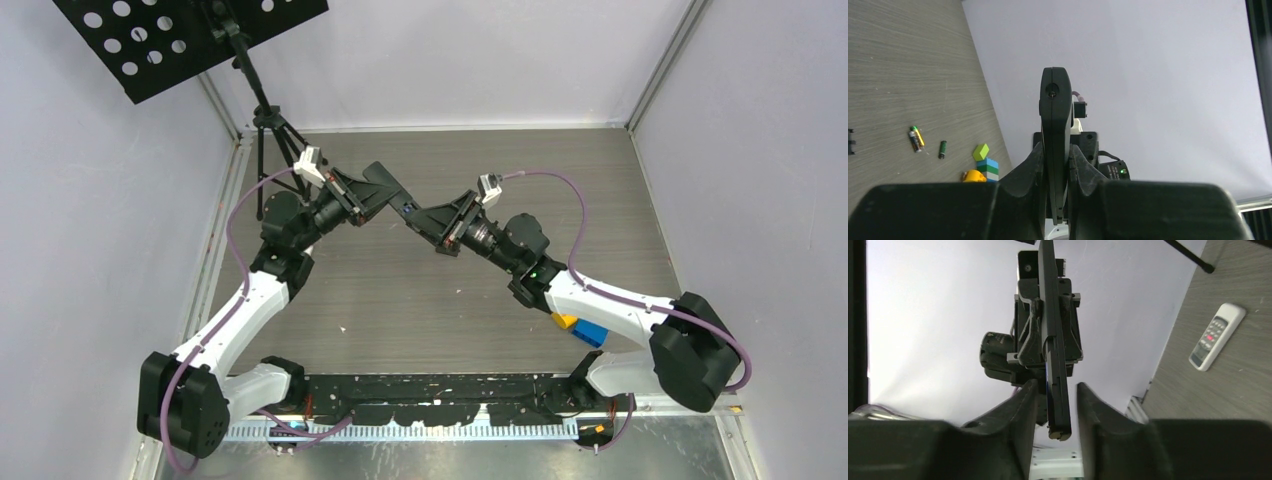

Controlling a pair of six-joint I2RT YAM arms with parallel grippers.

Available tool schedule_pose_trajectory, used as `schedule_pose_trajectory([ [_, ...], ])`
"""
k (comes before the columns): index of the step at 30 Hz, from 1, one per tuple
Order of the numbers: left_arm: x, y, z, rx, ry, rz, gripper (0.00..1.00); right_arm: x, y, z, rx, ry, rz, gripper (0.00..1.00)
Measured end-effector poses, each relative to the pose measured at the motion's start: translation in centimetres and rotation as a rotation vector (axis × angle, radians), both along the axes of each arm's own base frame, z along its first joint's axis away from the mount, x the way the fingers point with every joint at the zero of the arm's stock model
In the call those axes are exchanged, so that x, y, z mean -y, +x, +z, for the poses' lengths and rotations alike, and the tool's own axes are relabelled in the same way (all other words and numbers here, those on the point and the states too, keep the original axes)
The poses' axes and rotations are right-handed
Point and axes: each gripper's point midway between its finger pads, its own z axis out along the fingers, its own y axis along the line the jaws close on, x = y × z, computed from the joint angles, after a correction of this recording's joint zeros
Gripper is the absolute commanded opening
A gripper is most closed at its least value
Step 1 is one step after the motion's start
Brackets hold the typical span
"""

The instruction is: Load the batteries into the remote control

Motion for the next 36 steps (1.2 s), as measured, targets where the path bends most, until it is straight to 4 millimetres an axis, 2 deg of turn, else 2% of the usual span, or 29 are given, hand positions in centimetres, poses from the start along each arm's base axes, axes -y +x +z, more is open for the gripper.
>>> schedule_pose_trajectory([
  [1,0.0,0.0,0.0,0.005,0.006,0.001,0.0,0.1,0.0,-0.1,-0.006,0.001,0.001,0.69],
  [2,-0.1,0.0,-0.1,0.017,0.016,0.003,0.0,0.2,0.1,-0.3,-0.006,-0.002,0.0,0.75],
  [3,-0.1,0.1,-0.2,0.027,0.027,0.007,0.0,0.3,0.2,-0.6,-0.008,-0.007,-0.002,0.79],
  [5,-0.3,0.1,-0.5,0.044,0.051,0.011,0.0,0.7,0.5,-1.3,-0.011,-0.023,-0.011,0.81],
  [9,-0.9,0.2,-1.2,0.079,0.1,0.013,0.0,2.1,0.7,-2.3,-0.016,-0.083,-0.03,0.76],
  [12,-1.4,-0.1,-2.6,0.091,0.141,0.01,0.0,4.0,0.6,-2.6,-0.003,-0.156,-0.061,0.66],
  [14,-1.6,-0.3,-3.7,0.089,0.174,0.007,0.0,5.6,0.8,-3.5,-0.011,-0.239,-0.101,0.57],
  [15,-1.8,-0.6,-4.4,0.089,0.199,0.004,0.0,6.7,1.1,-4.4,-0.026,-0.308,-0.136,0.52],
  [17,-1.9,-1.2,-5.2,0.097,0.243,-0.009,0.0,9.0,2.0,-6.5,-0.067,-0.463,-0.217,0.51],
  [22,-1.8,-2.7,-5.3,0.162,0.296,-0.064,0.0,15.9,4.2,-12.1,-0.229,-0.895,-0.419,0.48],
  [25,-1.4,-3.7,-5.3,0.198,0.309,-0.117,0.0,20.1,4.6,-16.3,-0.371,-1.12,-0.479,0.44],
  [28,-1.1,-4.5,-5.3,0.224,0.313,-0.168,0.0,23.6,3.9,-20.7,-0.529,-1.292,-0.485,0.43],
  [31,-0.8,-5.4,-5.2,0.249,0.31,-0.218,0.0,25.6,3.1,-23.6,-0.63,-1.399,-0.469,0.42],
  [36,-0.6,-6.2,-5.1,0.284,0.312,-0.268,0.0,27.0,2.7,-25.7,-0.702,-1.473,-0.463,0.41],
])
